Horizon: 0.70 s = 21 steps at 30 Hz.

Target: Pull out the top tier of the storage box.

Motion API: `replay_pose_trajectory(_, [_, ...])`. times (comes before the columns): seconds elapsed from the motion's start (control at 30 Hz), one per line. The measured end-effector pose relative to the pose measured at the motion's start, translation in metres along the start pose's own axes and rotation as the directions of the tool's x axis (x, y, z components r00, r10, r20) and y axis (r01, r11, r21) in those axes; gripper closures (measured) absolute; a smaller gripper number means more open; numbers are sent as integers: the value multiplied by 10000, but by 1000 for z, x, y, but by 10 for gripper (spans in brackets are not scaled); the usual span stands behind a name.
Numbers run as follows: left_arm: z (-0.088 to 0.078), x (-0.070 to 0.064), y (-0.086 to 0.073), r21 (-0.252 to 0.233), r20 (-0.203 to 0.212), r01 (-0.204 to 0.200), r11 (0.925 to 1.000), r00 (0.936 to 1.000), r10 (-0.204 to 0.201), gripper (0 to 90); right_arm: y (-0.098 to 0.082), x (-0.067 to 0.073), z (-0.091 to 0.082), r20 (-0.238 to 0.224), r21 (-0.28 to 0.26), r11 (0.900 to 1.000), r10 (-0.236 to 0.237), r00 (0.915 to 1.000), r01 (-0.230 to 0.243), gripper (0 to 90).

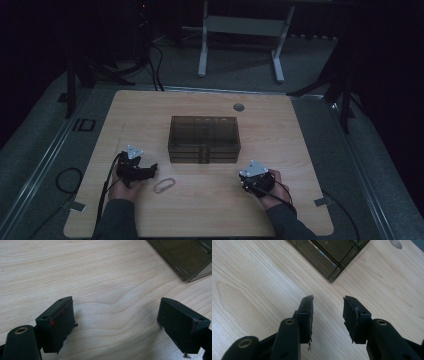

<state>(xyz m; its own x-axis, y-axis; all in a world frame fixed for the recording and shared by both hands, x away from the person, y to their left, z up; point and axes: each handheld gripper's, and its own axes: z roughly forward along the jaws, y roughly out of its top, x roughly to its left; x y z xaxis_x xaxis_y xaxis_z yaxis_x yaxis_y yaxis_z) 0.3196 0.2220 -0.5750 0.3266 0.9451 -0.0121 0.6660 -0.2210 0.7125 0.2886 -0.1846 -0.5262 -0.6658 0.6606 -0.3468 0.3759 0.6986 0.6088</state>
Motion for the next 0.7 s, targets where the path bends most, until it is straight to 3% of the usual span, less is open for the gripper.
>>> replay_pose_trajectory(0.7, [0, 0, 0, 0, 1, -1, 10000, 10000, 1, 146, 17, 12, 0, 477, -45, 9952, -973, 9941, 976, 632])
